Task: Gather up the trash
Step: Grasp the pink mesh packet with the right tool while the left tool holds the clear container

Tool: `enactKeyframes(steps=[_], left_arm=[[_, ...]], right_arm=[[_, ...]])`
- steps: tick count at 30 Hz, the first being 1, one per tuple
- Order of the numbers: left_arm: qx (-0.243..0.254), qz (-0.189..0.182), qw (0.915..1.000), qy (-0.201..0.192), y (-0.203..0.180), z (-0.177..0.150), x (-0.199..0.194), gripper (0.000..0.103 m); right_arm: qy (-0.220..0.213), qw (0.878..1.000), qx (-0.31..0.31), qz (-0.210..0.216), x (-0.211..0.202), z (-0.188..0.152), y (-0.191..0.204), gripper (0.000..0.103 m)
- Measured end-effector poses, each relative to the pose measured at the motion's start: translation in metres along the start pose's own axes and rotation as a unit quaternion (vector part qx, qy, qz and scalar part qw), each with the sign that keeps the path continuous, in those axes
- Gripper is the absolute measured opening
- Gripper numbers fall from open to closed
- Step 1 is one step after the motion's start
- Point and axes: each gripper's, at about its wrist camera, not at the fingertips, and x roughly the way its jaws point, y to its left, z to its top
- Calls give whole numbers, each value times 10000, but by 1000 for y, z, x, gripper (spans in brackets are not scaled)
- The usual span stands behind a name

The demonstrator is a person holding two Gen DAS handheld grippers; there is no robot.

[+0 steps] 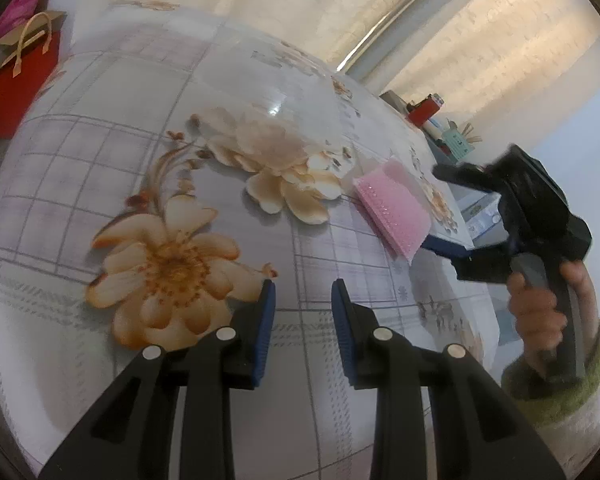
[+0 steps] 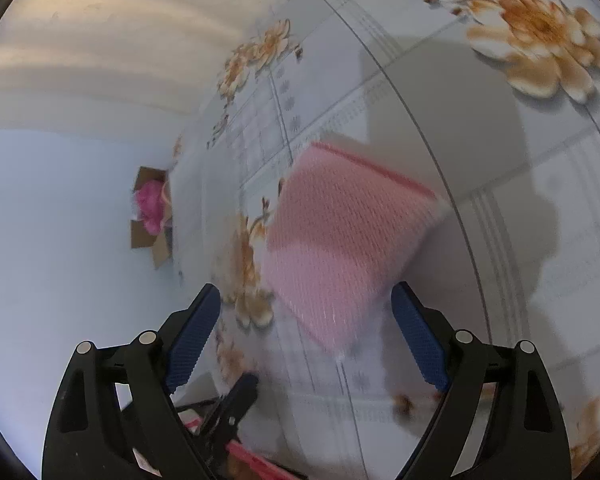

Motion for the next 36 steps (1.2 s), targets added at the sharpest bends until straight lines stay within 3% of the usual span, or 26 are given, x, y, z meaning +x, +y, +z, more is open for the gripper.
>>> enactKeyframes(steps=[6,13,19,22,31,36], left_arm=[[-132,-5,9999,-71,10,-1,-5,28],[-135,-26,9999,-100,13,-2,-8,28],[-144,35,9998,-141,14,-2,-12,28],[-116,128,9997,-178,15,-3,-16,28],[-14,66,9985,-541,11,1,-36,32],[532,-177,9926,-1082,-17,14,-54,41]], right_arm=[[-161,9979,-321,-538,16,18,23,87],[-266,9858,-938,-1371,38,25,46,90],[-344,9514,-2051,-2273,61,15,64,91],[-452,9298,-2563,-2604,66,6,67,84],[-658,9300,-2596,-2517,26,-20,23,81],[-812,9326,-2456,-2518,-5,-42,-6,82]])
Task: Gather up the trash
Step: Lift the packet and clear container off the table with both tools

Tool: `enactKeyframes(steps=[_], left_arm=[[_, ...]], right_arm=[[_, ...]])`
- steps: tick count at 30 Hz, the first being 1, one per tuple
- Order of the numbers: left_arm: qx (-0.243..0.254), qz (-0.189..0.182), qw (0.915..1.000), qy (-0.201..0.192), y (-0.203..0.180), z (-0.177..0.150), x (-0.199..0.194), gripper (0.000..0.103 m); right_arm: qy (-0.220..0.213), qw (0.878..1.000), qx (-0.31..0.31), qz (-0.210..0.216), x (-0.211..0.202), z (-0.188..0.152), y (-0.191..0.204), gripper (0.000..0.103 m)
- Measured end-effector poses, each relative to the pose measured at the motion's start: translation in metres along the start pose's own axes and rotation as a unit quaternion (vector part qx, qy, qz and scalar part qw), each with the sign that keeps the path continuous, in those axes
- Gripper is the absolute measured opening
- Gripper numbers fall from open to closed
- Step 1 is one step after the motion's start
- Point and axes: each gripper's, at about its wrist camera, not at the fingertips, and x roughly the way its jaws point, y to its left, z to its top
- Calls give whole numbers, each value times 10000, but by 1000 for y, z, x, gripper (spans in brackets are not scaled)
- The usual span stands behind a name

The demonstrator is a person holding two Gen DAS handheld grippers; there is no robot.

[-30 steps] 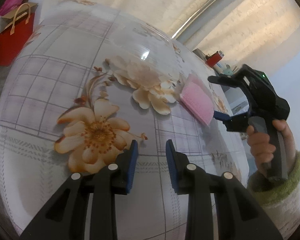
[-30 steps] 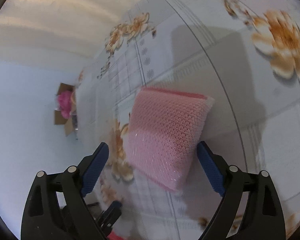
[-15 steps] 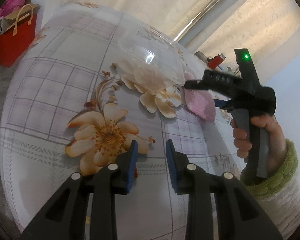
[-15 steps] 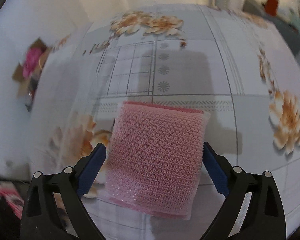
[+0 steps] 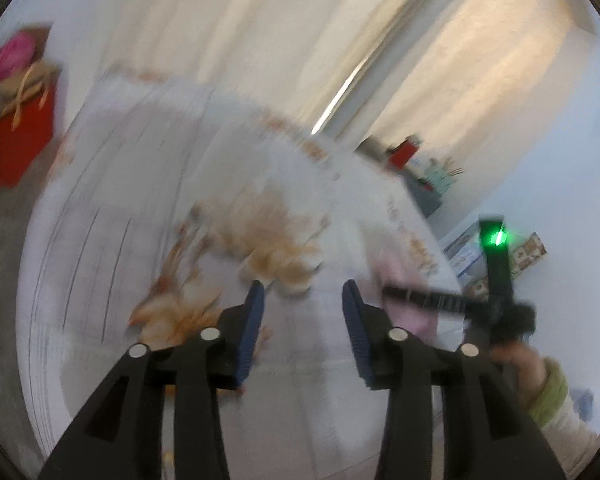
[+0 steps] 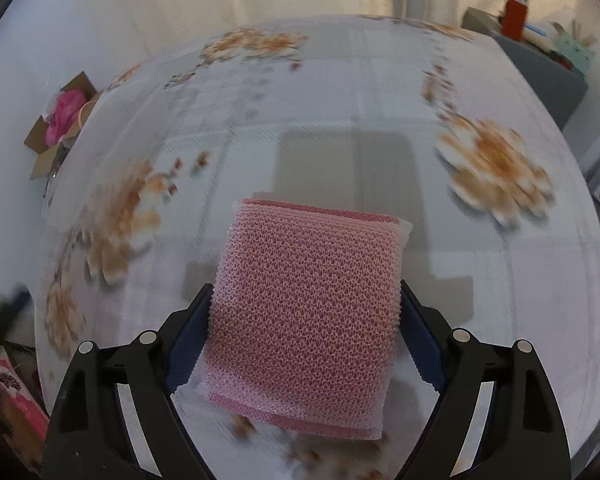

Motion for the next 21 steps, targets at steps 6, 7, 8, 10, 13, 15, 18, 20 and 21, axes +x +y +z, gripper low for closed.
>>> enactKeyframes(steps=[6,7,8,10,13,15,18,20,21], left_arm=[[1026,210,9942,-249,-43,35,20,43],[1181,301,9923,-225,-49,36,26,43],[1438,490,9883,-151,-56,40,37,43],[1816,883,9794,44,-64,42,57,43],[2249,1355,9644,328,-71,42,81,43],[2502,1625,9531,515,-72,39,97,42],[2822,1995,9351,789,-71,29,113,29],[2954,2171,9263,868,-70,25,121,21],[2990,2207,9243,873,-69,25,124,17]], right_arm=[[-91,9996,259,109,-19,-27,-20,82],[-110,9994,298,133,-20,-29,-23,82],[-125,9993,324,160,-21,-30,-24,82],[-146,9990,373,218,-21,-29,-25,82],[-196,9981,453,360,-15,-23,-23,82],[-226,9978,469,416,-18,-26,-24,82],[-269,9976,439,469,-24,-33,-28,82],[-286,9975,421,498,-25,-35,-29,82],[-293,9973,418,525,-26,-35,-30,82]])
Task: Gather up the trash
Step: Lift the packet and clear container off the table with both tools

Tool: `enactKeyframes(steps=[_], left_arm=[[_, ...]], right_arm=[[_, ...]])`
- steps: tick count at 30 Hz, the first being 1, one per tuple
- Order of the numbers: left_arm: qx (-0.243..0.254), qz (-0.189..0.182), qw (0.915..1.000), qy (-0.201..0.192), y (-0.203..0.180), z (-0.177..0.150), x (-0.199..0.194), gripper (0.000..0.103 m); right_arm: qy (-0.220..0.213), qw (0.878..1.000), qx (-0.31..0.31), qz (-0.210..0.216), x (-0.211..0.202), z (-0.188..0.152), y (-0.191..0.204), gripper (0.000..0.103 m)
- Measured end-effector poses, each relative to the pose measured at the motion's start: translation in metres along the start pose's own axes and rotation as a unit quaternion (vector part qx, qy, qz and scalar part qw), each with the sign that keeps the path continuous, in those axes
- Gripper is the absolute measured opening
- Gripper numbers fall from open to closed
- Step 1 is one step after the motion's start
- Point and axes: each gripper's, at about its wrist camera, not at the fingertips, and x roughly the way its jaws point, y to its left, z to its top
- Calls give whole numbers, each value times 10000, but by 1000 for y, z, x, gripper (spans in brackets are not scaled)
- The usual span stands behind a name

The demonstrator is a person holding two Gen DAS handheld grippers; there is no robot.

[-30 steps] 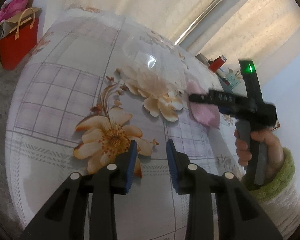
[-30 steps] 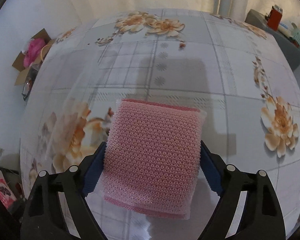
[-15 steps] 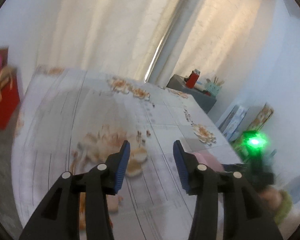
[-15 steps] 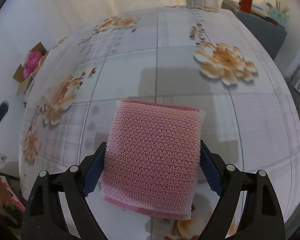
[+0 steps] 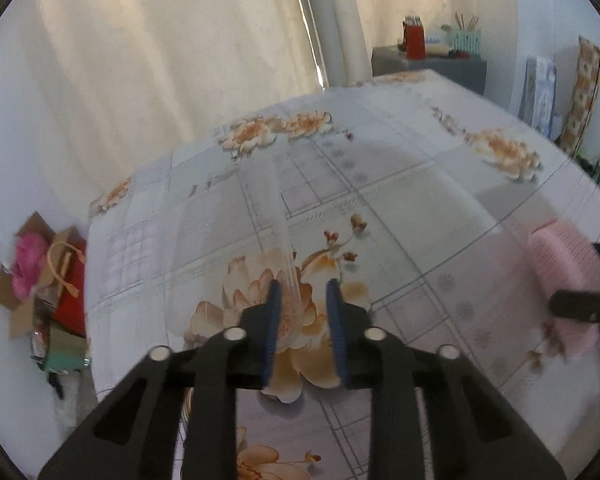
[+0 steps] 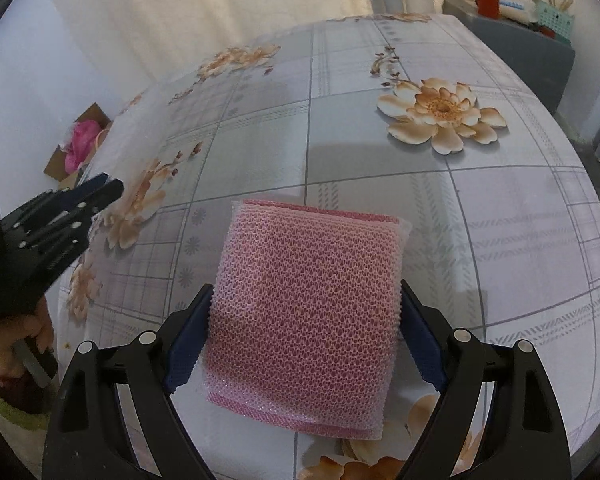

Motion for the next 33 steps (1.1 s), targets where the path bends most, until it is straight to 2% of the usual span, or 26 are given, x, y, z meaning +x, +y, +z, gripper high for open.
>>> enactKeyframes(steps=[3,8,15,22,23,26,33], left_arm=[[86,107,9999,-35,-3,-3,-2,7],[231,120,9996,-79,-7,-11,-16,6],[225,-397,9990,16,-14,-42,-62,6],[-38,-988,9946,300,-25,-77,-103,7],[-94,-1059,9937,342,-25,-79,-105,8],[-300,-1335,9902,281,-26,-80,-110,42],[-243,-1261,9913,303,-37,-65,-90,43]], right_arm=[[-13,10000,22,91,-4,-2,-4,82],[-37,9998,-4,179,-7,-5,-6,82],[-28,9996,87,249,-15,-13,-15,82],[55,9996,122,262,-31,-34,-23,82],[61,9996,118,256,-32,-36,-23,83],[60,9997,94,215,-35,-41,-23,83],[95,9998,103,144,-35,-42,-17,85]])
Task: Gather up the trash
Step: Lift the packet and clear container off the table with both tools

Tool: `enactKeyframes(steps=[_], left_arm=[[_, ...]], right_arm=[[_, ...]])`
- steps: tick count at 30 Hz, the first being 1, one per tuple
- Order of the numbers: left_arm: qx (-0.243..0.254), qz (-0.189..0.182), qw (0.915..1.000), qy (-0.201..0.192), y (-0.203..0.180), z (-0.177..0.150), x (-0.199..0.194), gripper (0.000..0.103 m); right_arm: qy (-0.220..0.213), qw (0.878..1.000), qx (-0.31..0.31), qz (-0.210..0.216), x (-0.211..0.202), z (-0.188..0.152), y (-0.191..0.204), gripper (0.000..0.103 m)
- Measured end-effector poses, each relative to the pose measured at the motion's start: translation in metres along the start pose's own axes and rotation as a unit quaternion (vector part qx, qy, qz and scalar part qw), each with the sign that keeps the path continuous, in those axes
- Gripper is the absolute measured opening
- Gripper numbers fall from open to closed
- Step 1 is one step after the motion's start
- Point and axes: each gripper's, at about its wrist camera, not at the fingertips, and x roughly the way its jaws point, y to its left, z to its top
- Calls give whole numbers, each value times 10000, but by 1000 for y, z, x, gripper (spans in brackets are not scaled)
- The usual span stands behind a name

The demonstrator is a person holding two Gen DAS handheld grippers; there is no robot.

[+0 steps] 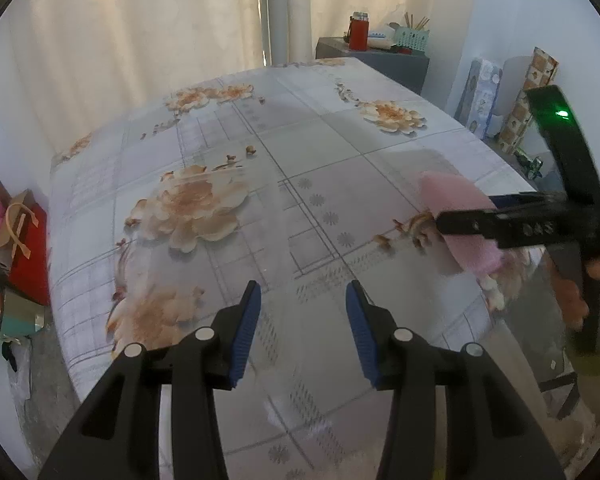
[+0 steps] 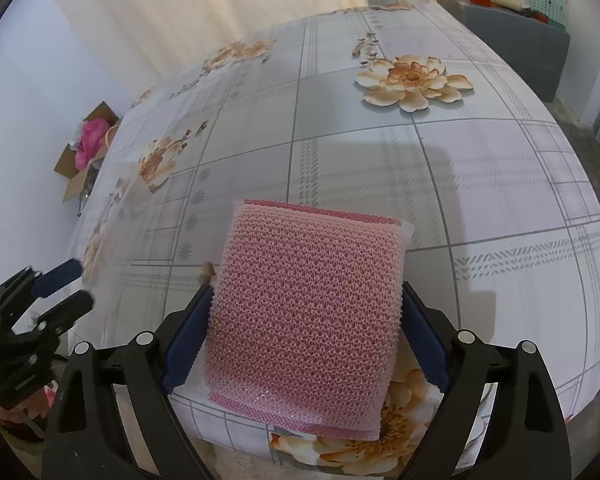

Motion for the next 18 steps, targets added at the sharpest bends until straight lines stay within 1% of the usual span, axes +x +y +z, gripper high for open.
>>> enactKeyframes(steps=[2,3,6,8,9,11,15,18], left_arm=[[27,104,9999,29,-1,4,10,43],[65,216,9997,59,-3,6,16,43],[61,412,9991,-27,-3,8,20,41],[14,372,9993,3,-3,9,26,33],[-7,415,9991,30,-3,9,29,31],[39,542,9985,46,-4,8,34,22],[25,609,9981,48,-3,8,39,12],[27,612,9981,12,-2,7,39,9]], right_arm=[[4,10000,-26,-35,0,-1,2,86],[-1,10000,-35,-54,-1,-1,2,87],[19,9998,-106,-136,1,0,4,90],[45,9997,-155,-163,2,-2,6,91],[77,9997,-187,-167,3,-2,7,91],[101,9993,-276,-243,6,-2,10,92],[86,9981,-459,-402,10,-3,17,93],[95,9968,-617,-494,13,-4,23,93]])
